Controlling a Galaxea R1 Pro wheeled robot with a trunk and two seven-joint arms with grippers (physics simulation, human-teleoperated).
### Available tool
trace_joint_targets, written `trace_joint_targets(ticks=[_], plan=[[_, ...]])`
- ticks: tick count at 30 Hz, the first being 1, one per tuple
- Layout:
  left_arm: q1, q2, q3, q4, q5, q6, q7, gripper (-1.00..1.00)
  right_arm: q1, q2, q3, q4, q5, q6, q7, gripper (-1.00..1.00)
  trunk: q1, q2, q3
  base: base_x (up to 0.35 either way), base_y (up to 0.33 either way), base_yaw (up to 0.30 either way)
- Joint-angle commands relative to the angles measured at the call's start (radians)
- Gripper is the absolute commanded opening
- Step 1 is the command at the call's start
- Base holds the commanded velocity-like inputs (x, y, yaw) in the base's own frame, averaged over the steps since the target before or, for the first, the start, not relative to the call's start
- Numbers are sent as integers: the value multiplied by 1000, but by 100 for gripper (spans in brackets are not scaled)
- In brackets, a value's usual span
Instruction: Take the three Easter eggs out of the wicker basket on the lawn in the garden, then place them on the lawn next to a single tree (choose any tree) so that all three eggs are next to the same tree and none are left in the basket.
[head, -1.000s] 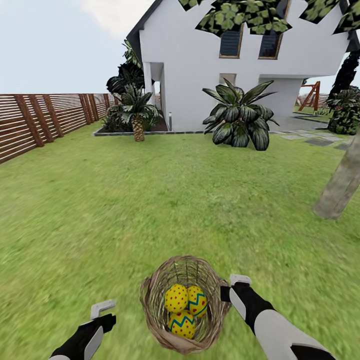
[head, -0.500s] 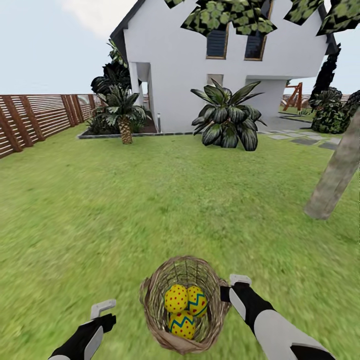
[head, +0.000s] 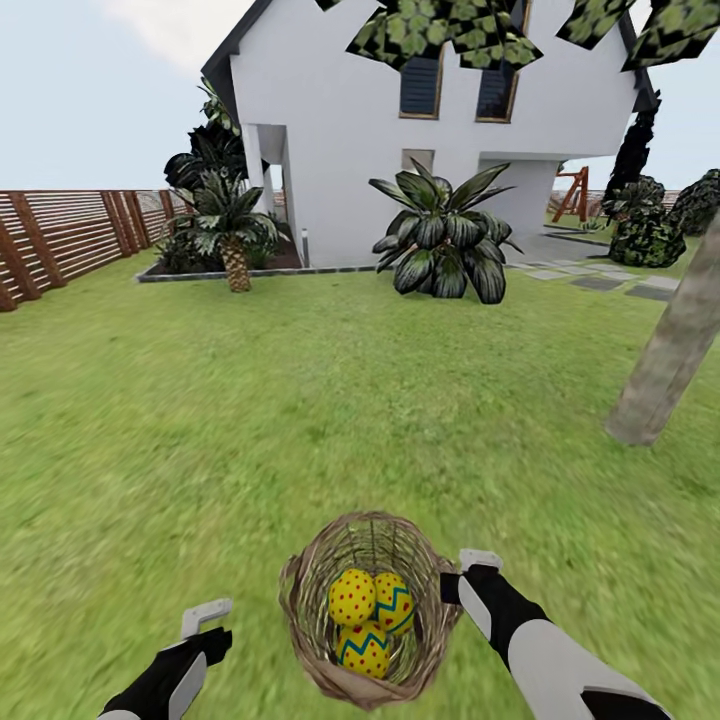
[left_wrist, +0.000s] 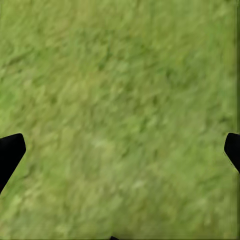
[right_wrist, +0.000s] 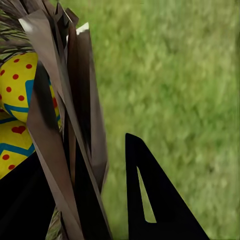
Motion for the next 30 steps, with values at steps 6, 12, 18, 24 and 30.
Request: trace_joint_targets(ticks=[6,12,18,24,30], plan=[[0,0,-2,-1,9,5,3,100,-1,1,-7,-2,-4,3,-3,-100,1,-1,0,341,0,-61],[0,0,-2,-2,7,4,3,100,-1,1,-7,-3,-4,3,-3,-100,1,-1,0,341,0,-30],[0,0,-3,-3,5,4,3,100,0,1,-6,-4,-5,3,-3,-100,1,-1,0,341,0,-1],[0,0,-3,-3,5,4,3,100,-1,1,-6,-4,-4,3,-3,-100,1,-1,0,341,0,-18],[0,-1,-3,-3,5,4,3,100,-1,1,-6,-4,-4,3,-3,-100,1,-1,2,341,0,-90]])
